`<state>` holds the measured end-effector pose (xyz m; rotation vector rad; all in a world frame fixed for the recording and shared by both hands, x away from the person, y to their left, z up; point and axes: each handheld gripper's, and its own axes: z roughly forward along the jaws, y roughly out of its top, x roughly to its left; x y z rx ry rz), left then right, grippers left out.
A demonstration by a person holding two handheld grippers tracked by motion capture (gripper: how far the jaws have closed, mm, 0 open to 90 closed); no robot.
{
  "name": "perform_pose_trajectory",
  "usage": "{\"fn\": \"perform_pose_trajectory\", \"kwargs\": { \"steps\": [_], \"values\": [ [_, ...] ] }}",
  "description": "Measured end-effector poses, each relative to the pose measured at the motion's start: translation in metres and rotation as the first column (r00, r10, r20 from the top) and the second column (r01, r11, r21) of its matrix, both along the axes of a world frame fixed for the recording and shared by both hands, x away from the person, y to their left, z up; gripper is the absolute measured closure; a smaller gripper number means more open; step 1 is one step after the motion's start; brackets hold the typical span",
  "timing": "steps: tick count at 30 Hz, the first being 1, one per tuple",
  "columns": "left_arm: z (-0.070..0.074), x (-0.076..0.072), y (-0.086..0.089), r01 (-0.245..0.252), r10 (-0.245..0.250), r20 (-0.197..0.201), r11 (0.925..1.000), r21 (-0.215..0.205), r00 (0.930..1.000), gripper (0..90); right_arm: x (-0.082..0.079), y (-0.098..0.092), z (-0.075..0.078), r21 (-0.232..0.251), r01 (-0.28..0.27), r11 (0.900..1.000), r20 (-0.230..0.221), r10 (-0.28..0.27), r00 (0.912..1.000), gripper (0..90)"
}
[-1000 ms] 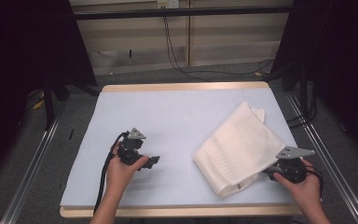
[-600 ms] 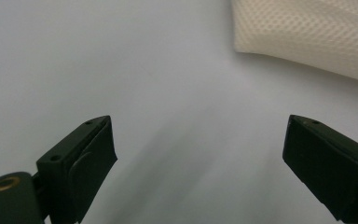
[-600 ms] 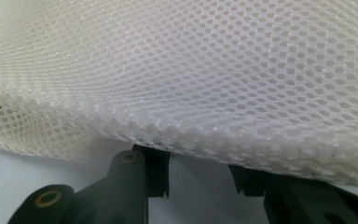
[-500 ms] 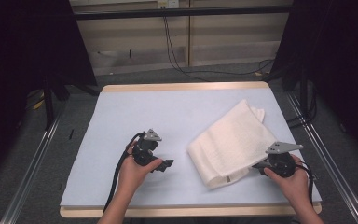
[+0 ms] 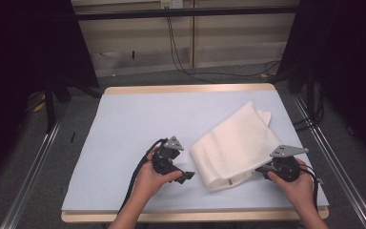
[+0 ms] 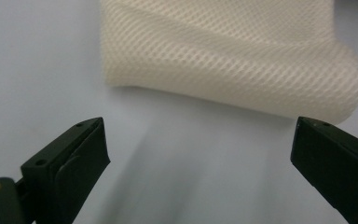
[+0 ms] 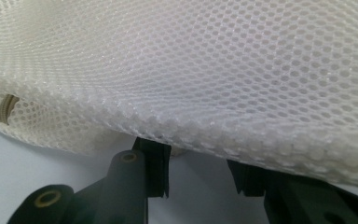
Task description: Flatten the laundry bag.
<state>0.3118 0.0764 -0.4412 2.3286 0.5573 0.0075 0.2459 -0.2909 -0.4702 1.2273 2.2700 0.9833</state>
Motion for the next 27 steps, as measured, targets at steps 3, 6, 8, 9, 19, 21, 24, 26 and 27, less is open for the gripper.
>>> {"fn": "perform_pose_trajectory", "kwargs": {
  "steps": [3, 6, 8, 9, 19, 21, 24, 26, 27],
  "values": [
    [0.001, -0.003, -0.007, 0.022, -0.022, 0.006, 0.9997, -0.005, 0.9997, 3.4, -0.002, 0.002, 0.001, 0.01, -0.003, 1.0, -0.004, 0.003, 1.0, 61.7],
    [0.004, -0.004, -0.012, 0.049, -0.049, 0.007, 0.9987, -0.008, 0.9988, 3.4, -0.002, 0.003, 0.001, 0.016, 0.002, 1.0, -0.003, -0.002, 1.0, 61.5],
    [0.006, -0.006, -0.017, 0.065, -0.065, 0.013, 0.9978, -0.008, 0.9978, 3.4, -0.002, 0.003, 0.001, 0.017, 0.007, 1.0, -0.004, -0.006, 1.0, 60.9],
    [0.007, -0.008, -0.022, 0.086, -0.086, 0.01, 0.9962, -0.011, 0.9962, 3.4, -0.002, 0.003, 0.001, 0.018, 0.008, 1.0, -0.005, -0.008, 1.0, 60.6],
    [0.015, -0.02, -0.057, 0.13, -0.13, 0.011, 0.9915, 0.004, 0.9914, 3.6, -0.002, 0.001, 0.0, 0.048, 0.017, 0.999, -0.009, -0.016, 0.9998, 57.3],
    [0.014, -0.02, -0.061, 0.141, -0.141, 0.016, 0.9898, 0.018, 0.9898, 3.6, -0.003, 0.001, 0.001, 0.054, 0.024, 0.998, -0.014, -0.023, 0.9996, 56.5],
    [0.011, -0.021, -0.067, 0.149, -0.15, 0.019, 0.9878, 0.047, 0.9885, 3.6, -0.003, 0.0, 0.001, 0.071, 0.026, 0.997, -0.01, -0.026, 0.9996, 55.7],
    [0.008, -0.024, -0.071, 0.152, -0.154, 0.037, 0.9867, 0.057, 0.9873, 4.0, -0.003, -0.001, 0.001, 0.078, 0.031, 0.996, -0.013, -0.031, 0.9994, 55.3],
    [0.008, -0.024, -0.071, 0.152, -0.154, 0.037, 0.9867, 0.057, 0.9873, 5.7, -0.003, -0.001, 0.001, 0.078, 0.031, 0.996, -0.013, -0.031, 0.9994, 55.3]
  ]
}}
